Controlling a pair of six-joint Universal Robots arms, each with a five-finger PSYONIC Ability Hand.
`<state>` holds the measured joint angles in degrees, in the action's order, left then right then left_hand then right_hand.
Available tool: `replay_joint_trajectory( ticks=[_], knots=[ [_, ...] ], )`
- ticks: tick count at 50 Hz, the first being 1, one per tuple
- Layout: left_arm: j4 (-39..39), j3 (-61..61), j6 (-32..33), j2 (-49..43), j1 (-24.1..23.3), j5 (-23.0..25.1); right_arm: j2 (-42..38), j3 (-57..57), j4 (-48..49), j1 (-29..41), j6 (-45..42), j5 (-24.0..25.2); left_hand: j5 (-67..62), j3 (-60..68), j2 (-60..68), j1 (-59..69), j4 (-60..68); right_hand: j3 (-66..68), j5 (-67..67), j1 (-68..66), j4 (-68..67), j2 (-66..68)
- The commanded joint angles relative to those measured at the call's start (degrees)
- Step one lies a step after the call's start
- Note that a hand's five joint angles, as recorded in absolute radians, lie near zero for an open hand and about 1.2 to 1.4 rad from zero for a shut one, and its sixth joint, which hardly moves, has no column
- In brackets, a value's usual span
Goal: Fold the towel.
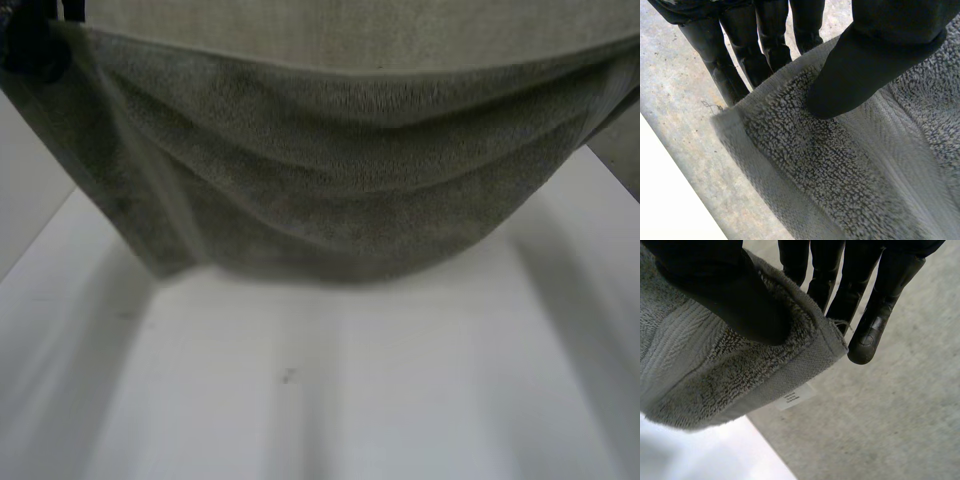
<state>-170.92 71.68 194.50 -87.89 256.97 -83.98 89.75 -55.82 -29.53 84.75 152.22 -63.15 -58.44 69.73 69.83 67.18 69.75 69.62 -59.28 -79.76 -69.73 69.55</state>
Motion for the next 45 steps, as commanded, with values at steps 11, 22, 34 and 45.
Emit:
replay_joint_trajectory(
  ticks=[11,22,34,45],
  knots=[
    [12.37,-9.27,-0.08,-25.76,-0.15,-0.22,-15.48,-2.45,-0.70,7.44,-7.55,-3.99,-11.56,10.27,10.17,12.82,10.25,10.38,-10.72,-0.24,-10.27,10.45],
    [6.85,-28.74,-0.34,-39.10,-1.12,-0.66,-32.88,8.53,11.78,15.27,-11.59,-14.63,-11.56,10.27,10.17,12.82,10.25,10.38,-10.72,-0.24,-10.27,10.45],
    [-13.55,-54.10,-6.74,-40.00,-1.65,-2.58,-24.63,6.79,60.36,17.11,-2.55,-18.23,-11.56,10.27,10.17,12.82,10.25,10.38,-10.72,-0.24,-10.27,10.45],
    [-5.65,-28.84,-16.78,-35.95,-0.59,-4.70,-23.74,-6.47,50.03,16.59,-1.93,-12.19,-11.56,10.27,10.17,12.82,10.25,10.38,-10.72,-0.24,-10.27,10.45]
  ],
)
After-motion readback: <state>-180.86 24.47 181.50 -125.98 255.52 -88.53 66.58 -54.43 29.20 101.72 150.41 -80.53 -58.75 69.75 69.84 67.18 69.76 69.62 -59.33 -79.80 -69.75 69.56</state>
